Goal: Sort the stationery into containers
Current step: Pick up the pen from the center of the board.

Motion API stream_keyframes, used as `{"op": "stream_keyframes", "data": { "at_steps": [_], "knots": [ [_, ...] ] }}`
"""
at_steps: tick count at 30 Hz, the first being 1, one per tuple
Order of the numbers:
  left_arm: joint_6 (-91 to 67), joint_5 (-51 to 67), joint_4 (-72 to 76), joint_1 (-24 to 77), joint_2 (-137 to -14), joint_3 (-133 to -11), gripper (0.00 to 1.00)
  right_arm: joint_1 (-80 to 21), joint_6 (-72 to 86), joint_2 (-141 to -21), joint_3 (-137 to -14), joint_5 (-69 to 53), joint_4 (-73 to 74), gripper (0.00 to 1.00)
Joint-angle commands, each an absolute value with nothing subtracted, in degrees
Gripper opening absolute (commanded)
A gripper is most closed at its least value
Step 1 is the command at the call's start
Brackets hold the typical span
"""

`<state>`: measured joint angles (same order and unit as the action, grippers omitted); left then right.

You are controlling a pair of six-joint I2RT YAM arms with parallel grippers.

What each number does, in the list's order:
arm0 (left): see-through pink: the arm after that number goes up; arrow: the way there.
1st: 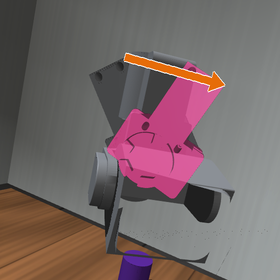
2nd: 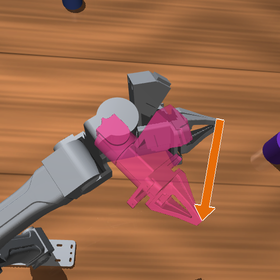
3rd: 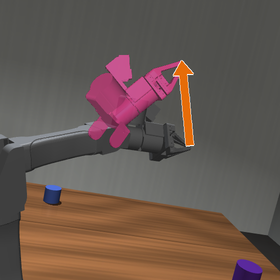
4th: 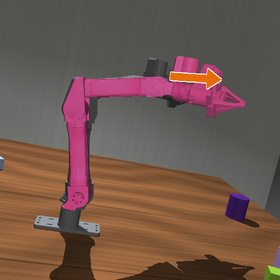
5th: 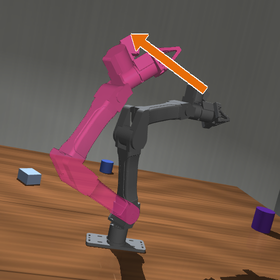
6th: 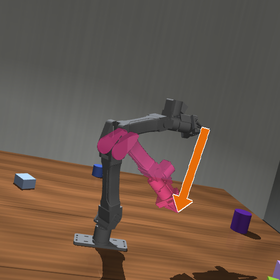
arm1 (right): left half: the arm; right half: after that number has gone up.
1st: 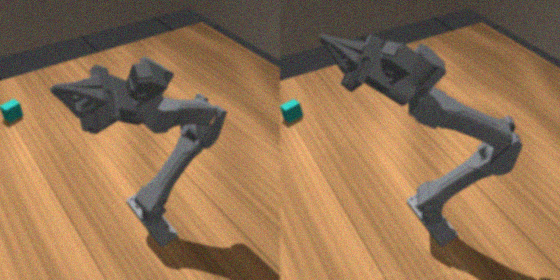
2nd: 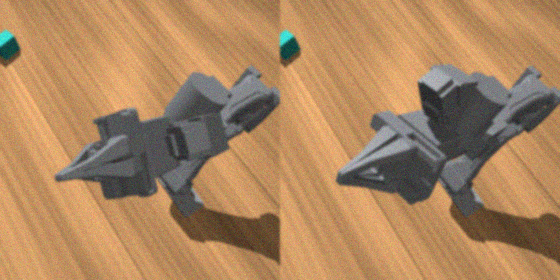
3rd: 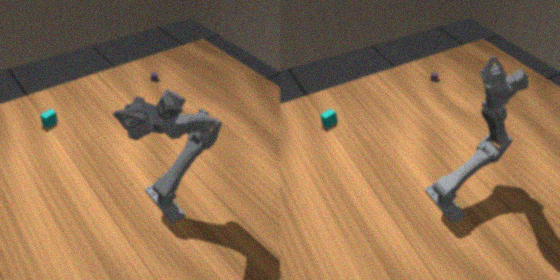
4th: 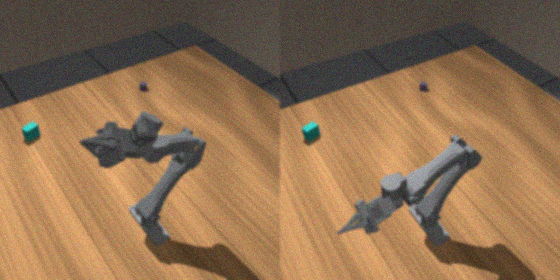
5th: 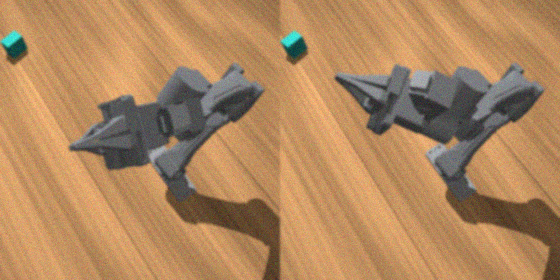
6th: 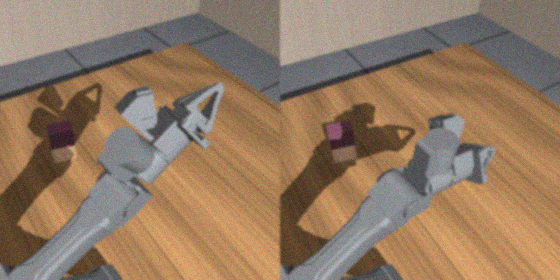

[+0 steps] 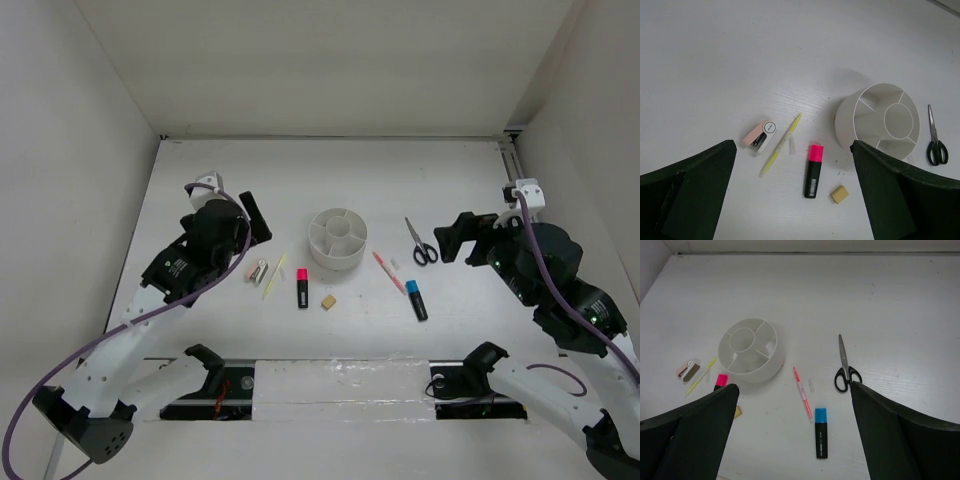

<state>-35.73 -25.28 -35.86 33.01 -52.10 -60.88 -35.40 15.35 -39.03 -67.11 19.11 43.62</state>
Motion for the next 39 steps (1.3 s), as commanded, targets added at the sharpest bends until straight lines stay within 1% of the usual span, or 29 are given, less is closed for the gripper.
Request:
{"op": "stream_keyframes", "data": {
  "at_steps": [1, 5, 10, 16, 21, 22, 23, 24, 27, 28, 29, 33, 36, 38, 39],
  "knots": [
    [-34.45, -24.27, -35.6, 33.13, -51.5, -61.88, 1.0, -36.04, 14.41, -38.5, -67.94, 19.69, 42.72, 1.0],
    [-35.5, -20.23, -33.57, 33.13, -51.5, -59.6, 1.0, -36.04, 14.41, -37.88, -65.05, 16.8, 39.57, 1.0],
    [-37.62, -16.44, -30.77, 33.13, -54.32, -55.47, 1.0, -36.04, 13.71, -36.74, -58.9, 5.2, 32.62, 1.0],
    [-40.25, -11.96, -25.41, 33.13, -56.07, -48.01, 1.0, -36.56, 13.71, -39.81, -56.25, 2.9, 32.08, 1.0],
    [-43.06, -11.95, -20.57, 33.13, -58.45, -42.81, 1.0, -37.08, 14.24, -40.43, -54.23, 1.15, 29.44, 1.0],
    [-43.07, -11.95, -19.61, 33.13, -59.75, -41.41, 0.96, -37.09, 14.24, -40.43, -54.23, 0.45, 28.75, 1.0],
    [-43.07, -11.95, -19.6, 33.13, -59.77, -40.7, 0.96, -37.09, 14.24, -40.43, -54.23, 0.44, 28.74, 1.0],
    [-43.07, -11.95, -18.99, 33.13, -60.64, -40.0, 0.92, -37.09, 14.24, -40.43, -54.23, 0.44, 28.13, 1.0],
    [-43.59, -11.43, -18.46, 33.13, -61.96, -38.58, 0.91, -37.61, 14.24, -40.43, -53.7, 0.44, 28.12, 1.0],
    [-43.59, -11.43, -17.67, 33.13, -62.57, -37.8, 0.86, -37.62, 14.24, -40.43, -53.01, 0.44, 28.12, 1.0],
    [-43.59, -10.73, -17.14, 33.13, -62.58, -37.79, 0.84, -37.62, 14.76, -40.43, -53.0, -0.17, 27.6, 1.0],
    [-44.12, -10.63, -16.44, 33.13, -65.2, -36.47, 0.83, -37.62, 15.9, -40.43, -51.16, -1.41, 25.67, 1.0],
    [-44.12, -11.87, -17.23, 33.13, -66.36, -37.0, 0.79, -37.62, 16.52, -40.43, -50.63, -2.72, 25.05, 1.0],
    [-44.65, -12.39, -17.23, 33.13, -67.93, -37.0, 0.79, -37.62, 16.52, -40.43, -50.63, -3.25, 25.05, 1.0],
    [-44.65, -12.39, -17.23, 33.13, -67.94, -37.0, 0.77, -37.62, 16.52, -40.43, -50.63, -3.25, 25.05, 1.0]
  ]
}}
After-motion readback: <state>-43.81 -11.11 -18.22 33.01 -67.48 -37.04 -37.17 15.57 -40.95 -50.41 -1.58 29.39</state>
